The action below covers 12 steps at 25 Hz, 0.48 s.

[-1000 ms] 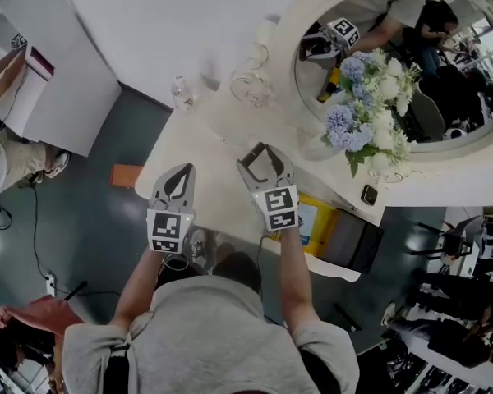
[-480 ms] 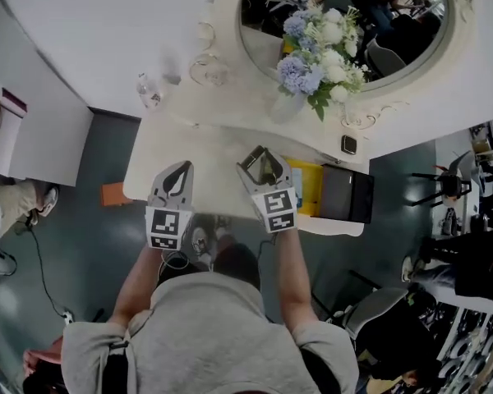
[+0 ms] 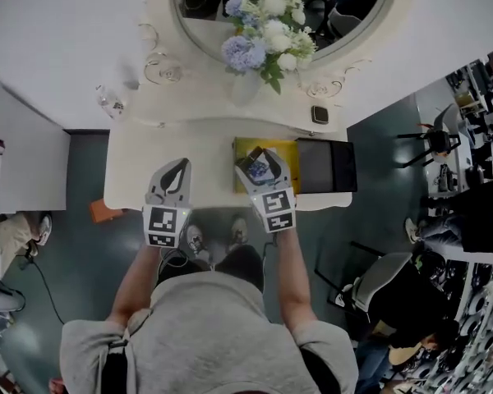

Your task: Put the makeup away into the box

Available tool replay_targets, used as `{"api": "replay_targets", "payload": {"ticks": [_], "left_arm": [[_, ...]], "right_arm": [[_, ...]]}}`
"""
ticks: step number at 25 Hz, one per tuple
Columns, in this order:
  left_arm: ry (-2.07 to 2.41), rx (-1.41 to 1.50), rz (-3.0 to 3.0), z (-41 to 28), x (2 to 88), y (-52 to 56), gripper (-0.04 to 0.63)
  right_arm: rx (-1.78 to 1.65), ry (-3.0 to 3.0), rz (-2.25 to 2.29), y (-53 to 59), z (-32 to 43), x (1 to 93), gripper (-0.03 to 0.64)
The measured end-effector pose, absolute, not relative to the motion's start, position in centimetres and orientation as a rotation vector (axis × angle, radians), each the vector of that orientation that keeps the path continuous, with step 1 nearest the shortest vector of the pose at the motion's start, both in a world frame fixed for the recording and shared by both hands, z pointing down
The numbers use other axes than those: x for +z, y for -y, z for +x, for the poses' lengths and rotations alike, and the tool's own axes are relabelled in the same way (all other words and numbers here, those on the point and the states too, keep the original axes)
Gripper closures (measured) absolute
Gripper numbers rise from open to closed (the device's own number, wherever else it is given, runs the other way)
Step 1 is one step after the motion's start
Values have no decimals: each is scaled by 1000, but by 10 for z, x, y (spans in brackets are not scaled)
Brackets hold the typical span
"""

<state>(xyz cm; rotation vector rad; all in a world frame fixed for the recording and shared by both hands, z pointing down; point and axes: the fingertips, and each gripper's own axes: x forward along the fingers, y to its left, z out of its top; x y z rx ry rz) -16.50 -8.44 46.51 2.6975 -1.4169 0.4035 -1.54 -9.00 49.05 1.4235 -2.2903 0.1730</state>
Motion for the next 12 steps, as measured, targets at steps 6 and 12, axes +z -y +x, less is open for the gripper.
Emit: {"api": "replay_targets", "payload": {"ticks": [6, 12], "left_arm": [[1378, 443, 2678, -131, 482, 86, 595], [1368, 505, 2610, -102, 515, 84, 594]], "right_arm": [[244, 2250, 1413, 82, 22, 520, 290], [301, 2214, 1321, 81, 48, 566, 290]]}}
